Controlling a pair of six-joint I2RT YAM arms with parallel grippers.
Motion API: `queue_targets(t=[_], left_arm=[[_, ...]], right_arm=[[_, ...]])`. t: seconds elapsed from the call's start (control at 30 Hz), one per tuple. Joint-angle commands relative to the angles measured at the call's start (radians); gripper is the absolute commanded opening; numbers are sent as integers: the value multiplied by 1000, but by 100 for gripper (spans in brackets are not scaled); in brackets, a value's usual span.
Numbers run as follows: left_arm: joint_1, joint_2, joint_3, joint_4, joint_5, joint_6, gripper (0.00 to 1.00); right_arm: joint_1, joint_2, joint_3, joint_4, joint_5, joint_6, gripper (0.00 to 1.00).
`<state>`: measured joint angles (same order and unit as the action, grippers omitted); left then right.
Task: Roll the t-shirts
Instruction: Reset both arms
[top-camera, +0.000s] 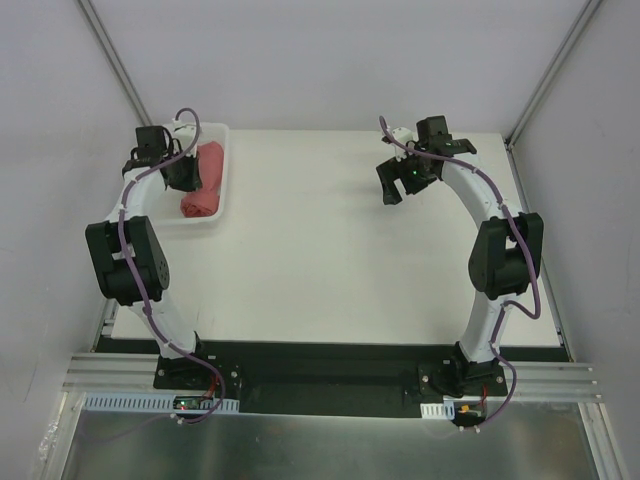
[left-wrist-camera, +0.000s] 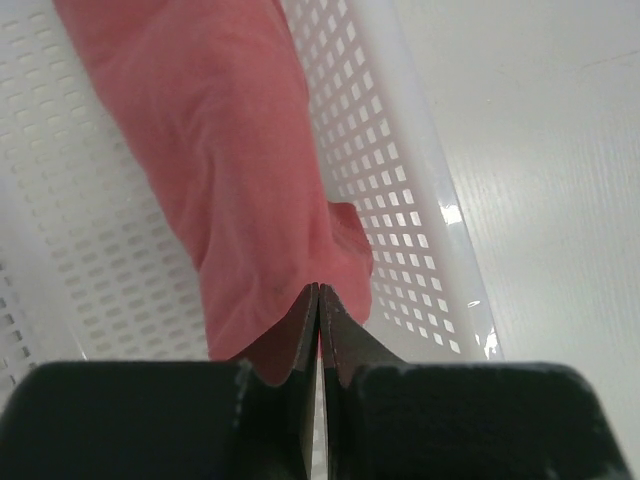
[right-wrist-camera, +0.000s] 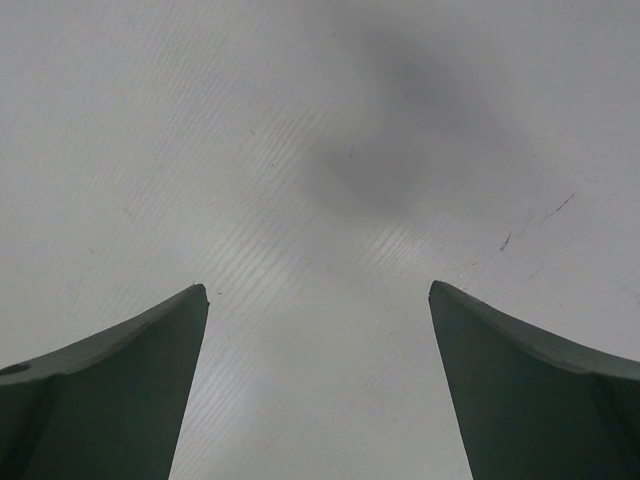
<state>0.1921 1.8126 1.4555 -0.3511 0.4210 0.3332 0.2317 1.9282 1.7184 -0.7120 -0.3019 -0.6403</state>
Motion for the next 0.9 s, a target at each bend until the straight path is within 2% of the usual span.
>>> queue_targets(t=[0.0,0.33,0.6,0.87], left_arm=[[6,-58,-26,-32,-71,4,0],[10,-13,2,-15,-195,44,0],[3,80,16,-15,-127,46,0],[-31,77,9,-17,-102,40,0]], right_arm=[[3,-5,21,-4,-13,-5,96],[4,-6,12,-4,-19,-7,96],[8,-3,10,-6,-13,-12,96],[8,-15,-14,-6,-3,-22,96]])
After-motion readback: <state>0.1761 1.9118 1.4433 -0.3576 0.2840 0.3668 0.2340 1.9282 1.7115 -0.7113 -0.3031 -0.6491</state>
